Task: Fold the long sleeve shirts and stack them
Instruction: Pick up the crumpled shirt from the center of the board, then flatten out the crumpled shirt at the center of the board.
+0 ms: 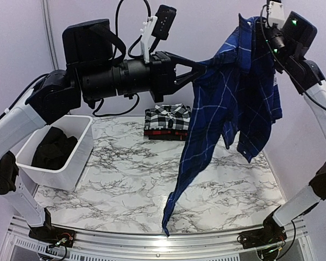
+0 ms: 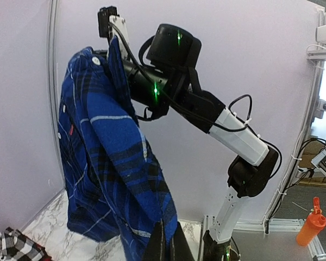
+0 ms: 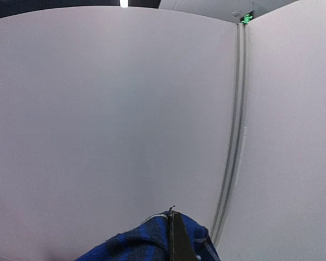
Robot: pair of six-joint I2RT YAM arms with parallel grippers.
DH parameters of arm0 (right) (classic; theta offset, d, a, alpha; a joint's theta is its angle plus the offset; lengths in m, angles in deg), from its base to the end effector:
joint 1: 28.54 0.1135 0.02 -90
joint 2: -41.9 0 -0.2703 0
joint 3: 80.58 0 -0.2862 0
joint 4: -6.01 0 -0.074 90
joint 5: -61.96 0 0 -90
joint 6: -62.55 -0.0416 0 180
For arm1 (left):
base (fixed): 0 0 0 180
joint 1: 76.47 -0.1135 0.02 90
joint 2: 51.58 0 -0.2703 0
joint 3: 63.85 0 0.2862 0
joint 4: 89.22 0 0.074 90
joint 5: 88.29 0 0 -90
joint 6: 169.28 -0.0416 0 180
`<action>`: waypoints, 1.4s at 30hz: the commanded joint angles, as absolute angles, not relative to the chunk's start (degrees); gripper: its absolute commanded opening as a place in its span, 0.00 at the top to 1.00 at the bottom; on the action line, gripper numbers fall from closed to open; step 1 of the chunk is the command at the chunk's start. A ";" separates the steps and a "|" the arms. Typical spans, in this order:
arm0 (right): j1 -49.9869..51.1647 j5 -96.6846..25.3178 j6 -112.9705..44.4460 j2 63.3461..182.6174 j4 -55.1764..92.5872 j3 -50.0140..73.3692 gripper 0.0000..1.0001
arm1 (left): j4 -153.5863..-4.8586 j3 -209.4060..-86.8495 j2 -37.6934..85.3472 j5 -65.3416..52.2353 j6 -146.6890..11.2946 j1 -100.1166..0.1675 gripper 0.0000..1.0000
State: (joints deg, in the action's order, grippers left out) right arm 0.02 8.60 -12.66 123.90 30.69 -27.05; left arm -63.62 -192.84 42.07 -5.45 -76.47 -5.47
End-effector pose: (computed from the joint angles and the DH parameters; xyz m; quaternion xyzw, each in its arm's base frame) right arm 0.2645 0.1157 0.6180 0.0373 0.6023 -0.0864 0.7927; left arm 0.1202 -0.3650 0.5683 0.4001 0.5059 -0.4904 0.5860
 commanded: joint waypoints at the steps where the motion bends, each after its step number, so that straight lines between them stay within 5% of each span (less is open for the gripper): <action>1: 1.23 -8.62 -20.10 132.76 37.39 -29.64 1.00 | -62.41 -187.38 38.68 4.10 -70.70 -4.73 1.00; 5: 10.75 -16.29 -24.04 139.85 36.96 -21.43 1.00 | -61.09 -171.01 29.94 23.16 -59.02 -7.27 1.00; 10: 21.23 -27.18 -31.65 153.03 34.51 -13.08 1.00 | -56.03 -146.86 17.86 25.73 -40.94 -12.26 1.00; 16: 26.38 -32.00 -34.05 162.78 37.77 -17.63 0.96 | -47.85 -130.34 10.44 25.55 -30.12 -13.86 1.00; 23: 26.23 -25.88 -33.47 156.46 40.57 -13.62 0.45 | -44.17 -130.41 12.33 26.73 -30.79 -14.15 0.57; 27: 24.35 -18.55 -35.97 146.78 40.37 -2.65 0.26 | -43.84 -132.76 13.08 28.53 -32.78 -14.57 0.31; 33: 15.35 -15.84 -43.13 131.30 36.50 20.53 0.17 | -44.03 -139.01 13.53 31.94 -37.64 -15.56 0.19; 42: 1.81 -15.92 -47.05 124.83 28.07 34.54 0.21 | -51.95 -149.01 32.38 14.65 -50.61 -22.78 0.21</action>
